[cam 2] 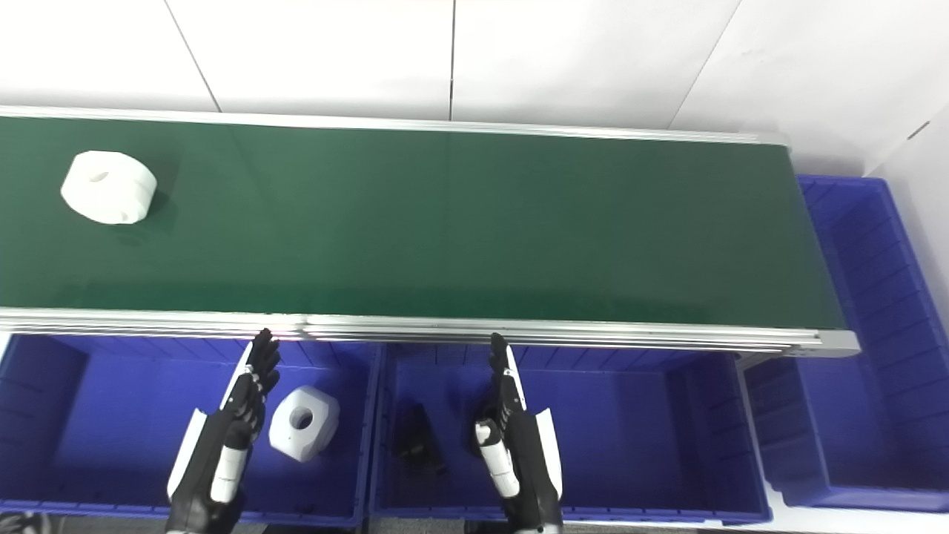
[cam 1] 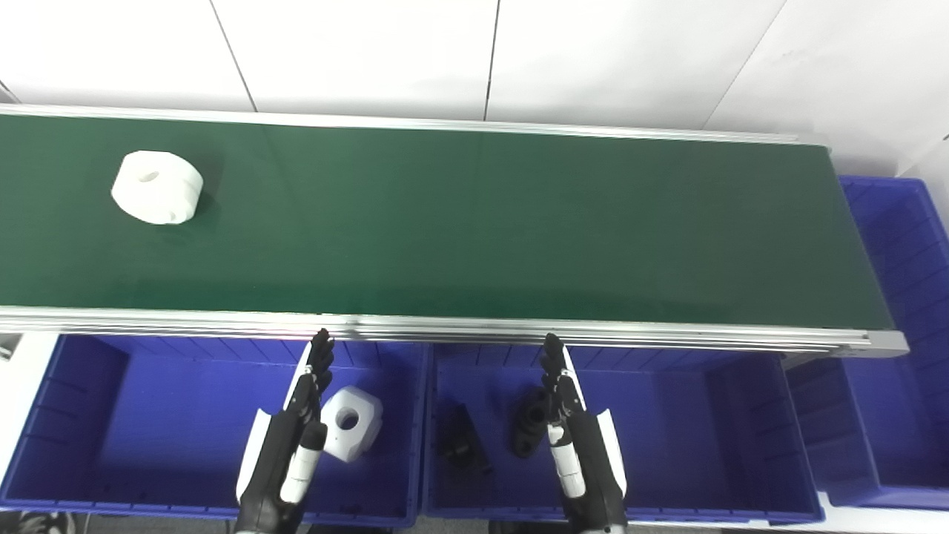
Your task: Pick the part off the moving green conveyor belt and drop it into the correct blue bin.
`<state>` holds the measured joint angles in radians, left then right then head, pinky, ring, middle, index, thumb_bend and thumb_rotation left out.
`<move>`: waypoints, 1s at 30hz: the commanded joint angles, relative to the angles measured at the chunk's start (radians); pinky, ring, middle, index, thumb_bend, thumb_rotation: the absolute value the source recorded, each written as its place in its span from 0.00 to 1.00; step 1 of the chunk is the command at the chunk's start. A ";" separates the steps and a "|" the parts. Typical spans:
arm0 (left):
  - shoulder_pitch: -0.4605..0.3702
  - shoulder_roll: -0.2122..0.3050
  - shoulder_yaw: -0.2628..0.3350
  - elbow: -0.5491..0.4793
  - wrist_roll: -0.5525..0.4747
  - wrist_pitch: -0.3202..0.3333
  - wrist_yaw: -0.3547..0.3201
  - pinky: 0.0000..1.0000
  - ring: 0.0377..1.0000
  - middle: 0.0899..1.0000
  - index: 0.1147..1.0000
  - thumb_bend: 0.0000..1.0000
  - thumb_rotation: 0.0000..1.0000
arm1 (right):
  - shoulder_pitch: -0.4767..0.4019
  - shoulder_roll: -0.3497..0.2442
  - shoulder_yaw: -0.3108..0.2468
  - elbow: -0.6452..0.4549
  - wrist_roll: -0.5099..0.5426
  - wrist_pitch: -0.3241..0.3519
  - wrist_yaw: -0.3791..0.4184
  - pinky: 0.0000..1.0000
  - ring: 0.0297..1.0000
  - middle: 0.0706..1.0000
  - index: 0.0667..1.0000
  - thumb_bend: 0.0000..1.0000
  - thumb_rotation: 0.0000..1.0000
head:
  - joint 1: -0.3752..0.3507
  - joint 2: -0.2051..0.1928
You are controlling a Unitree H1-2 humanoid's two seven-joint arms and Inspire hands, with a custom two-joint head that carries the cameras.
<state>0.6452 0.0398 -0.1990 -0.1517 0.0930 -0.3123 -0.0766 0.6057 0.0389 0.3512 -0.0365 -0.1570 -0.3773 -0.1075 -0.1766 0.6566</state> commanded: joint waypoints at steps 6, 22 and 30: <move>-0.008 -0.031 -0.013 0.021 0.053 -0.040 0.028 1.00 0.99 1.00 1.00 0.94 1.00 | -0.016 0.021 -0.009 0.049 0.003 -0.072 0.006 1.00 1.00 1.00 1.00 0.78 1.00 | 0.061 -0.078; -0.059 -0.066 -0.043 0.155 0.144 -0.144 0.093 0.99 0.96 1.00 1.00 0.68 1.00 | -0.069 -0.026 -0.044 0.142 0.108 -0.093 0.056 1.00 1.00 1.00 1.00 0.77 1.00 | 0.178 -0.168; -0.063 -0.085 -0.065 0.165 0.171 -0.141 0.111 1.00 0.97 1.00 1.00 0.73 1.00 | -0.070 -0.041 -0.069 0.139 0.147 -0.093 0.084 1.00 1.00 1.00 1.00 0.77 1.00 | 0.272 -0.159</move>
<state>0.5817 -0.0273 -0.2551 0.0233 0.2502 -0.4187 0.0148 0.5235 0.0156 0.2927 0.0800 -0.0045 -0.4397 -0.0424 0.0842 0.4939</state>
